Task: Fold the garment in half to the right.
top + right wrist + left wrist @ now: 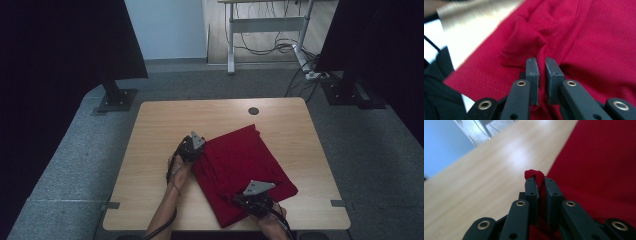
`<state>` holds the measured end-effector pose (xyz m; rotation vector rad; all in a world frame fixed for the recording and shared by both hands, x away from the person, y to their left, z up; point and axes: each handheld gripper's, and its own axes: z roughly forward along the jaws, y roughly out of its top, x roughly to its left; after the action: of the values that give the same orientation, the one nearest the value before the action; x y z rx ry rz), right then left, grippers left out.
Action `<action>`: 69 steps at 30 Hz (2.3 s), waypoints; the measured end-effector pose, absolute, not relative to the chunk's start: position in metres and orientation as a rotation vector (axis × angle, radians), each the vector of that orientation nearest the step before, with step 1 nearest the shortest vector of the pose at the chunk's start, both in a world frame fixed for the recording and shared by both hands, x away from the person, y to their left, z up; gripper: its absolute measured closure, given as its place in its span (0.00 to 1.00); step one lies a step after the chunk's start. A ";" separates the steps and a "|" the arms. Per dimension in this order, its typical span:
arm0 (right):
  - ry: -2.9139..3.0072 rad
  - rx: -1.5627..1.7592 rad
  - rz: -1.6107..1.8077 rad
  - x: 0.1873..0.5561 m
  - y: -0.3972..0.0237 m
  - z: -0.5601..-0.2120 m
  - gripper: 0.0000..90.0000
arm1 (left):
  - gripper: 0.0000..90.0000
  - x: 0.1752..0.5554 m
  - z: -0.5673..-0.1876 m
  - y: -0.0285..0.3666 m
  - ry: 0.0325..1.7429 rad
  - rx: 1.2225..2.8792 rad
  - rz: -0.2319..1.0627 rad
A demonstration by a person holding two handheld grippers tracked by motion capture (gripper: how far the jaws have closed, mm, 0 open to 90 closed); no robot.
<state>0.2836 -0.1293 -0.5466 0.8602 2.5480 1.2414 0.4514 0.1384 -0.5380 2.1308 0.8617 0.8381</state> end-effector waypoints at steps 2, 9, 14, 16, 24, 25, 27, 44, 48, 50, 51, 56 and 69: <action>2.558 0.859 1.250 0.285 -0.126 -0.549 0.91 | 0.91 0.448 -0.539 0.143 0.864 2.132 0.841; 2.584 0.826 1.276 0.281 -0.112 -0.551 0.91 | 0.90 0.428 -0.540 0.176 0.938 2.116 0.808; 2.628 0.754 1.286 0.276 -0.093 -0.551 0.90 | 0.90 0.412 -0.538 0.199 1.009 2.110 0.807; 2.667 0.698 1.308 0.272 -0.077 -0.551 0.90 | 0.90 0.406 -0.538 0.214 1.060 2.074 0.768; 2.668 0.630 1.350 0.263 -0.061 -0.547 0.91 | 0.89 0.397 -0.511 0.236 1.031 2.017 0.836; 2.668 0.630 1.350 0.263 -0.061 -0.547 0.91 | 0.89 0.397 -0.511 0.236 1.031 2.017 0.836; 2.565 0.598 1.486 0.253 -0.063 -0.518 0.92 | 0.90 0.393 -0.481 0.234 0.986 1.953 0.901; 2.491 0.782 1.374 0.272 -0.136 -0.526 0.91 | 0.88 0.452 -0.522 0.151 0.918 2.007 0.764; 2.537 0.810 1.340 0.276 -0.135 -0.539 0.91 | 0.87 0.453 -0.539 0.150 0.938 2.061 0.753; 2.554 0.814 1.329 0.277 -0.134 -0.542 0.91 | 0.85 0.452 -0.543 0.153 0.965 2.054 0.736; 2.577 0.810 1.305 0.278 -0.129 -0.546 0.91 | 0.84 0.452 -0.544 0.155 0.978 2.044 0.722; 2.589 0.809 1.293 0.278 -0.125 -0.549 0.91 | 0.82 0.444 -0.544 0.166 1.008 2.052 0.710; 2.700 0.647 1.336 0.266 -0.066 -0.553 0.91 | 0.81 0.421 -0.544 0.209 1.102 2.036 0.672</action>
<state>0.2658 -0.0658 -0.5535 0.6469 2.6995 1.3362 0.4209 0.2087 -0.5435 2.0357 1.1019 0.6718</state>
